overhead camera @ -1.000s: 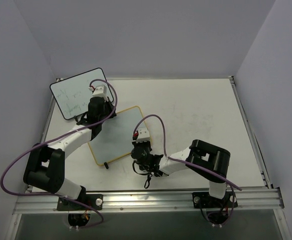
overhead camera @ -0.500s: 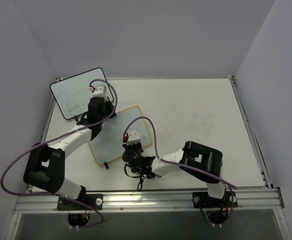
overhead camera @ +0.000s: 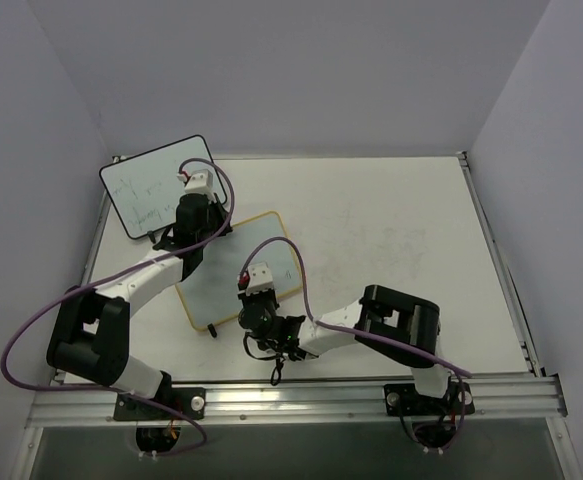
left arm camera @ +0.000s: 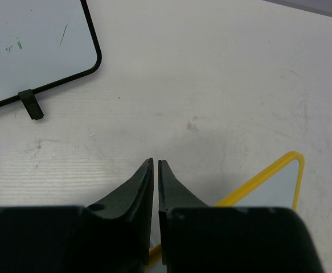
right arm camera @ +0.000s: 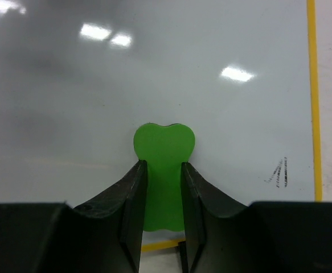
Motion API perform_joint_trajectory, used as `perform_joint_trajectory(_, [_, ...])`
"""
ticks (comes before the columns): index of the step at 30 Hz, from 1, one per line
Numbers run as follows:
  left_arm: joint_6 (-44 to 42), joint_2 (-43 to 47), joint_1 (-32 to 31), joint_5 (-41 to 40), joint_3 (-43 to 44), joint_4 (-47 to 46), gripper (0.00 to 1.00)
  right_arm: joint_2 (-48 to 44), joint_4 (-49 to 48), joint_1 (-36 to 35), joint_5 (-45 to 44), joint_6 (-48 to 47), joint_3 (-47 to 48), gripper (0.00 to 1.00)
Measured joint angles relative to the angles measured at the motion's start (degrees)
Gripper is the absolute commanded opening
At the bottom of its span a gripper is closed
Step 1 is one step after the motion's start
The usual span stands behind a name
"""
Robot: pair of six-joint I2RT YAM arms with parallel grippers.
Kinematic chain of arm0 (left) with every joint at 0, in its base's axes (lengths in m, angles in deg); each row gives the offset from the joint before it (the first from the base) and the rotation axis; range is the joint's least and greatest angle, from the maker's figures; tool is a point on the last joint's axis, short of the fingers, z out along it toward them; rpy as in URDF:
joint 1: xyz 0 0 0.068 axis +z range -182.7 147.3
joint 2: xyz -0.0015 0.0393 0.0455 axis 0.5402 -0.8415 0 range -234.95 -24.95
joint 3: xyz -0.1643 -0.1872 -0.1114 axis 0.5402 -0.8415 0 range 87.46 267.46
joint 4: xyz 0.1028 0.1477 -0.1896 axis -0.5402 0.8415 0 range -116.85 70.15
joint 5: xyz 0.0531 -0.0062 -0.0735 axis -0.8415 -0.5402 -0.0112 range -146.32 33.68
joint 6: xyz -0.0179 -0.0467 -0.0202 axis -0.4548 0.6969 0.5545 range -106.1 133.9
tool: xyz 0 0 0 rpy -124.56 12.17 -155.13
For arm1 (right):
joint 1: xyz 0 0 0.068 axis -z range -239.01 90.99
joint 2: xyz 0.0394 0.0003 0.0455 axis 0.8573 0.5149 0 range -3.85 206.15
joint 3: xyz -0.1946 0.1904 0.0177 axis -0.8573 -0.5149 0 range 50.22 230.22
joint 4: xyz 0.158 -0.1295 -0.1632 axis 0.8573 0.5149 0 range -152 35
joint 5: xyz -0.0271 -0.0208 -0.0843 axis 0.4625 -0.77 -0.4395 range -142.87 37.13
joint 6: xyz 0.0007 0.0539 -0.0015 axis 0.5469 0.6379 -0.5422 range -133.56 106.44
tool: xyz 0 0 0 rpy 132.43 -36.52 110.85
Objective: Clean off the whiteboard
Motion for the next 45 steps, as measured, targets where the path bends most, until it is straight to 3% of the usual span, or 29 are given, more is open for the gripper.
perform_joint_trajectory(25, [0.0, 0.0, 0.0, 0.0, -0.3, -0.9, 0.15, -6.5, 4.3, 5.1, -3.9, 6.5, -9.6, 0.0])
perform_joint_trajectory(45, [-0.3, 0.0, 0.1, 0.0, -0.8, -1.4, 0.15, -7.0, 5.2, 12.4, -3.8, 0.1, -7.1, 0.0])
